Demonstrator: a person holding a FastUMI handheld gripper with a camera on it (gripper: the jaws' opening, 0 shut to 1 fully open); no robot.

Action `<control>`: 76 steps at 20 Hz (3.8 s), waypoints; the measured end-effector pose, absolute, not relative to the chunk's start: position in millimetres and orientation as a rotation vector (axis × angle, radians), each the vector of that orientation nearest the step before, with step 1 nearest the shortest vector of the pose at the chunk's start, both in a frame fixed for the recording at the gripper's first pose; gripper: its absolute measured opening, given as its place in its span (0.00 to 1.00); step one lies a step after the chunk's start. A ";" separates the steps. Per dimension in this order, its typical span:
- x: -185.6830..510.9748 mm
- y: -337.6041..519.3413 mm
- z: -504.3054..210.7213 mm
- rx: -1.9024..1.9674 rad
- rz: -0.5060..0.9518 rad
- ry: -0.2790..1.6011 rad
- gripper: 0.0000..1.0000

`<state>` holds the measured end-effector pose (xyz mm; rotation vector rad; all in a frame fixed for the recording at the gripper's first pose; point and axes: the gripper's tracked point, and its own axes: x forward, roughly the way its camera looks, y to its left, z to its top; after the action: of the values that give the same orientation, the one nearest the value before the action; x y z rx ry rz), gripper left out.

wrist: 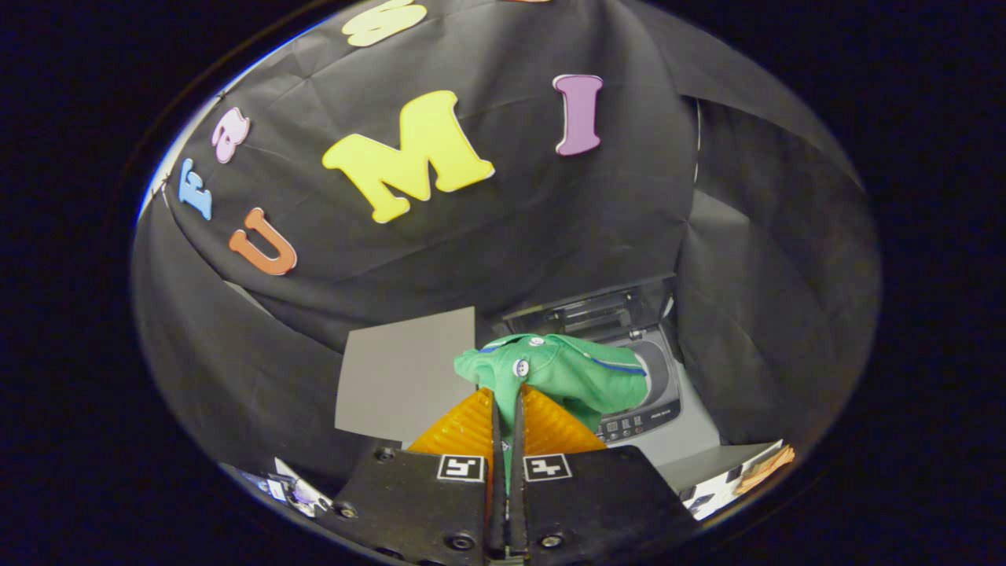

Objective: Put the clothes into the washing machine and then close the washing machine lid.

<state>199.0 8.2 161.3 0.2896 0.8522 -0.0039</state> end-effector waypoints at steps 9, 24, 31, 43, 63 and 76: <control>226.4 -58.9 74.7 0.311 0.027 0.937 0.05; 277.3 -127.6 -44.7 0.172 0.044 0.956 0.05; 297.8 -109.6 -95.1 0.126 0.071 0.979 0.05; 344.0 -107.6 -221.9 0.010 0.026 0.969 0.05; 339.0 -137.6 -205.4 -0.123 -0.046 0.904 0.66; 365.5 -102.2 -56.5 -0.068 0.110 0.675 0.85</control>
<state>365.5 -102.2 -56.5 -0.0678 0.6746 0.1100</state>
